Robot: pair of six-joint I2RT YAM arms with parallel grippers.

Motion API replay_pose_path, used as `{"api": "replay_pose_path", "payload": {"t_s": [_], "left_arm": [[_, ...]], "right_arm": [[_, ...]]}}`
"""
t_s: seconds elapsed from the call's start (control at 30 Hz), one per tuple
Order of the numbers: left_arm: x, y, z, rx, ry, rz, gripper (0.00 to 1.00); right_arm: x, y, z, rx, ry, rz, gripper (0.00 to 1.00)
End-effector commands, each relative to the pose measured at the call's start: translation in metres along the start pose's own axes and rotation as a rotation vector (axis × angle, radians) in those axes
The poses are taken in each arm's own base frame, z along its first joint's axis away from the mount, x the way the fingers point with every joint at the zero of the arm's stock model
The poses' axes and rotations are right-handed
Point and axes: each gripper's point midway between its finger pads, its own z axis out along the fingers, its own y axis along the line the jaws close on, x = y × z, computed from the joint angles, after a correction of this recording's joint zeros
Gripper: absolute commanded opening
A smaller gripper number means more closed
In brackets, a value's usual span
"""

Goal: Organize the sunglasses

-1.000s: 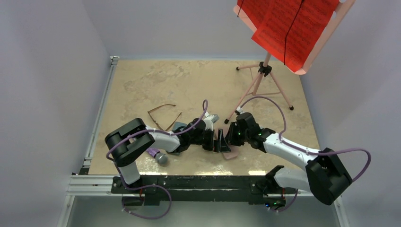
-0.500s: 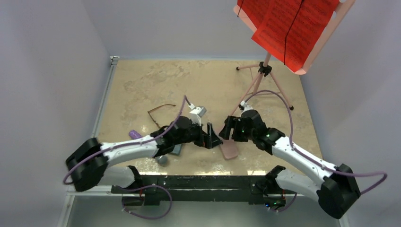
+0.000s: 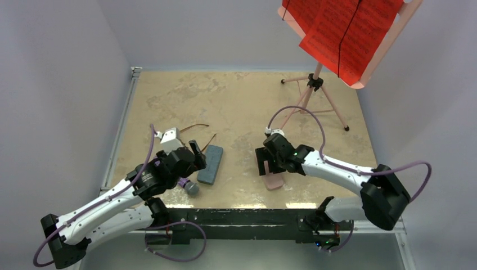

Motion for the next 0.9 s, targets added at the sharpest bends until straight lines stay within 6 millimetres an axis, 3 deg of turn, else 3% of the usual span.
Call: {"api": "replay_pose_path", "payload": {"t_s": [0.0, 0.17, 0.3, 0.43, 0.57, 0.7, 0.87], "left_arm": [[0.016, 0.069, -0.007, -0.243, -0.002, -0.009, 1.0], [0.024, 0.074, -0.005, -0.252, 0.012, -0.031, 1.0], [0.024, 0.068, -0.003, -0.233, 0.018, -0.025, 1.0], [0.027, 0.064, 0.0, -0.223, 0.031, -0.022, 1.0], [0.033, 0.055, 0.003, -0.182, 0.059, -0.02, 1.0], [0.043, 0.047, 0.008, -0.133, 0.088, -0.038, 1.0], [0.05, 0.039, 0.009, -0.094, 0.124, -0.038, 1.0]], "right_arm": [[-0.002, 0.009, 0.005, 0.028, 0.021, -0.079, 0.97], [0.009, 0.023, 0.017, 0.034, 0.083, -0.099, 0.88], [-0.007, 0.035, 0.019, 0.051, 0.079, -0.085, 0.68], [-0.043, 0.062, 0.009, 0.015, 0.018, -0.053, 0.6], [-0.091, 0.089, 0.009, 0.003, -0.038, -0.012, 0.59], [-0.137, 0.11, 0.032, -0.017, -0.064, 0.071, 0.57], [-0.195, 0.105, 0.064, -0.024, -0.119, 0.157, 0.57]]}}
